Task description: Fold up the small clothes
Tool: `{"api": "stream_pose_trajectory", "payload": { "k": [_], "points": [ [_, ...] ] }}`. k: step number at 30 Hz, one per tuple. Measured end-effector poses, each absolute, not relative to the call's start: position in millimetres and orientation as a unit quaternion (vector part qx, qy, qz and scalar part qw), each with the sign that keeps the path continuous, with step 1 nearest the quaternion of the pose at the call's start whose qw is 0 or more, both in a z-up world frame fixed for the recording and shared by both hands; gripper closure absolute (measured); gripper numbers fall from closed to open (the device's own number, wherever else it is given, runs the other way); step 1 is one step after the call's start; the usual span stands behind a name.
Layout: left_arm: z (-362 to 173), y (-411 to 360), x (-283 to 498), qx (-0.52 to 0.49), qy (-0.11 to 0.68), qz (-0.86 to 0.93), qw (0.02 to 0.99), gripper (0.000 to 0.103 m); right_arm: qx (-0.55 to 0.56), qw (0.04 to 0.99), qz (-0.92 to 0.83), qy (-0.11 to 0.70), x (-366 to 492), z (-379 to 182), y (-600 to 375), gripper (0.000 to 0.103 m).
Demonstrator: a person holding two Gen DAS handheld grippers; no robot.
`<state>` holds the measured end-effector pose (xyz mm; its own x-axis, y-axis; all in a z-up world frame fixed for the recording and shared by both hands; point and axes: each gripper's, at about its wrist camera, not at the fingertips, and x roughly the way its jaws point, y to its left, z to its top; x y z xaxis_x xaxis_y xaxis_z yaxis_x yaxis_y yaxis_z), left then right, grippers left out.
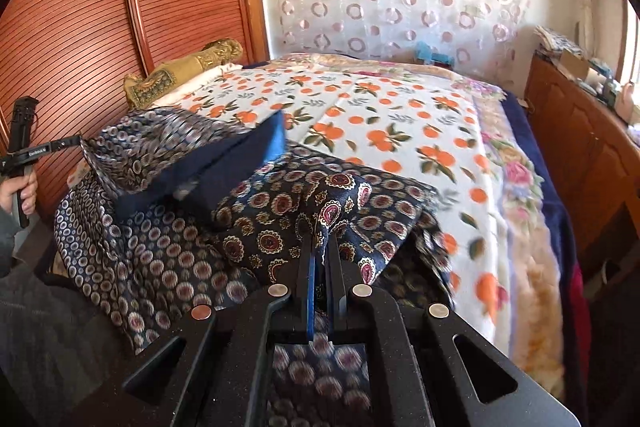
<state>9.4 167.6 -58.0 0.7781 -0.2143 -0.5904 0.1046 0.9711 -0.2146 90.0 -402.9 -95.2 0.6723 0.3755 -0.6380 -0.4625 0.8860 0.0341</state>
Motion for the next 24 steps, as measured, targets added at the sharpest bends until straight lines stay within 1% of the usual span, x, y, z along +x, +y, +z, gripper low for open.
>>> {"api": "stream_pose_trajectory", "payload": {
  "k": [5, 11, 17, 19, 23, 24],
  "points": [
    [-44, 184, -9, -0.091, 0.301, -0.068, 0.947, 0.1, -0.079, 0.912, 0.222, 0.335, 52, -80, -416, 0.1],
    [-48, 188, -19, -0.072, 0.318, -0.066, 0.943, 0.1, -0.09, 0.912, 0.223, 0.332, 24, -55, -414, 0.1],
    [-69, 184, -16, -0.075, 0.343, -0.069, 0.934, 0.1, -0.066, 0.903, 0.214, 0.367, 20, -73, -416, 0.099],
    [-68, 181, -18, -0.073, 0.345, -0.079, 0.933, 0.1, -0.056, 0.901, 0.212, 0.375, 20, -75, -418, 0.09],
    [-62, 176, -21, -0.063, 0.341, -0.086, 0.934, 0.099, -0.034, 0.906, 0.218, 0.361, 21, -62, -425, 0.08],
    [-60, 175, -21, -0.062, 0.337, -0.085, 0.936, 0.087, -0.03, 0.91, 0.218, 0.352, 19, -55, -428, 0.072]
  ]
}}
